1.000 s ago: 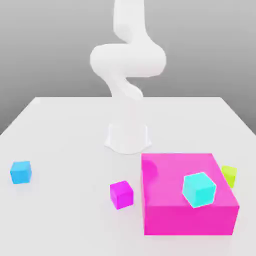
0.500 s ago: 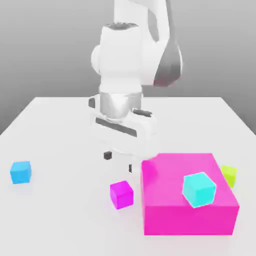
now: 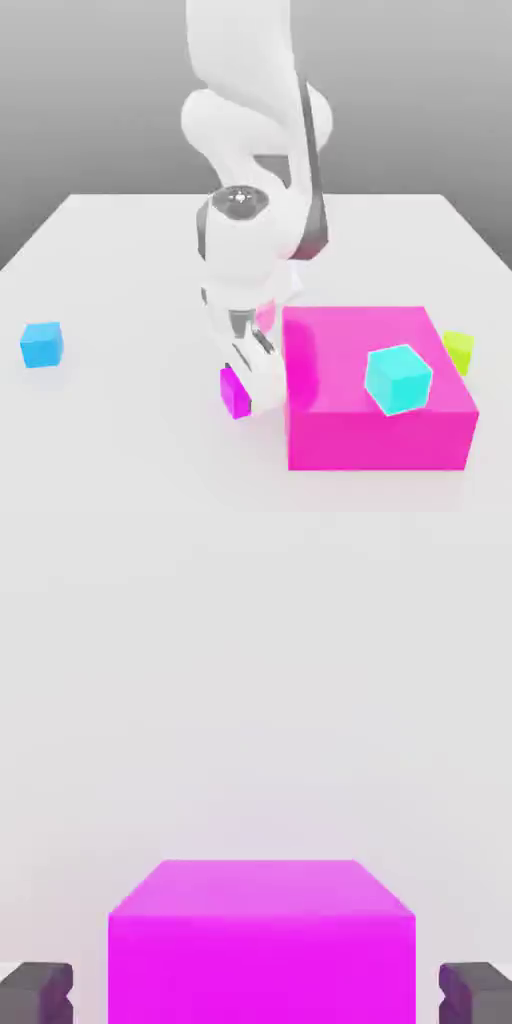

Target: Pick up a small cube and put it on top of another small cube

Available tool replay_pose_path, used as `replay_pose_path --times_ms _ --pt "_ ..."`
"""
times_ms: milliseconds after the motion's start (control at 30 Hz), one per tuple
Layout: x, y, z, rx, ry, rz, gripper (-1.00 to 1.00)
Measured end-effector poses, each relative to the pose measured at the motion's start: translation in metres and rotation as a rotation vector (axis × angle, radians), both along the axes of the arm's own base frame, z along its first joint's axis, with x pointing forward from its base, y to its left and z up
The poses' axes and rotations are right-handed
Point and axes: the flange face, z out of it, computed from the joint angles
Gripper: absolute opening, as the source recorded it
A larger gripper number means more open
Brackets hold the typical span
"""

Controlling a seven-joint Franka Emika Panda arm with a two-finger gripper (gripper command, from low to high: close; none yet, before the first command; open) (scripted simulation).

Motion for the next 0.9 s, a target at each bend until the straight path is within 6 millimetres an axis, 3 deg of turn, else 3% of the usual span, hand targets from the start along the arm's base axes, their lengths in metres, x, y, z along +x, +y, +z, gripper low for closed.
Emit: replay_pose_path --times_ms 167,400,467,500,633,700,800,900 --pt "0.001 0.0 0.005 -0.003 -0.001 0.0 -1.0" --pt "0.001 0.001 0.055 -0.005 0.0 0.004 -1.0" --pt "0.015 -0.002 0.073 -0.009 -0.034 0.013 -1.0" --pt "0.028 0.005 0.083 -0.012 -0.058 0.023 -1.0" --pt "0.08 0.061 0.13 -0.019 -0.161 0.071 -1.0" --pt "0.094 0.1 0.15 -0.011 -0.196 0.09 -1.0" --pt "0.085 0.164 0.158 0.013 -0.194 0.106 -1.0" --pt "0.06 0.225 0.158 0.034 -0.17 0.118 -1.0"
